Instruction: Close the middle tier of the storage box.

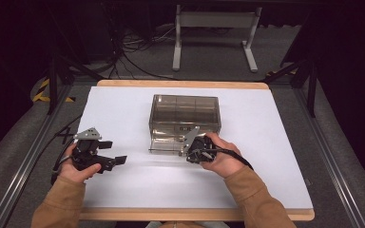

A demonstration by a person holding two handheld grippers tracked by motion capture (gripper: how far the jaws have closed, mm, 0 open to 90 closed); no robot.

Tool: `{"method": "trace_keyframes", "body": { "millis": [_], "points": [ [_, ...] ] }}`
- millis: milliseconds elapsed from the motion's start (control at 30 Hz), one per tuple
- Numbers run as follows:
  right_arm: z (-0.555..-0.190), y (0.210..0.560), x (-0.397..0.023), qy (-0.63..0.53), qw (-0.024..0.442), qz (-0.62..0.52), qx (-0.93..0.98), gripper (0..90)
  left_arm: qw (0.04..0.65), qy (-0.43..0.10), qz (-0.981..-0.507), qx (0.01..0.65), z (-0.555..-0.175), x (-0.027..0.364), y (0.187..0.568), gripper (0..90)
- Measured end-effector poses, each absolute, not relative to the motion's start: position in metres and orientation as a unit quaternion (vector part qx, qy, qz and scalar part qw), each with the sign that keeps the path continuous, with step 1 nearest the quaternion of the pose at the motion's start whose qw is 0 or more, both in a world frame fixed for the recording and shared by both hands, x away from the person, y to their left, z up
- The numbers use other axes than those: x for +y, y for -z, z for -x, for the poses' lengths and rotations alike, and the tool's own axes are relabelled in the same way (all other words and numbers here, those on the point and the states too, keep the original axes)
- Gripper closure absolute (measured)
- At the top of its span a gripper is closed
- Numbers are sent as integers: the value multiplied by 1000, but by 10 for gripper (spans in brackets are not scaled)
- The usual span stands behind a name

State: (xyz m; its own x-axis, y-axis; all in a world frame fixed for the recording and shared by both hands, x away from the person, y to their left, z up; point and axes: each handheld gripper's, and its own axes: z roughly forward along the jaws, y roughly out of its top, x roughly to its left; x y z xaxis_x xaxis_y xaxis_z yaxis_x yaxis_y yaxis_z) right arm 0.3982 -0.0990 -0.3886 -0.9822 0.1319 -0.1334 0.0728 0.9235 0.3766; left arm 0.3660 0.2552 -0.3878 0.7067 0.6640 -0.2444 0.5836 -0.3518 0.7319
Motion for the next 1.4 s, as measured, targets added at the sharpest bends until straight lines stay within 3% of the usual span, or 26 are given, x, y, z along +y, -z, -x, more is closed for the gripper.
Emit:
{"method": "trace_keyframes", "body": {
  "millis": [1400],
  "points": [
    [-430, 397, -121, -300, 138, -144, 933, 900, 418, -42, -824, 379, -367, 252, 391, 113]
  ]
}}
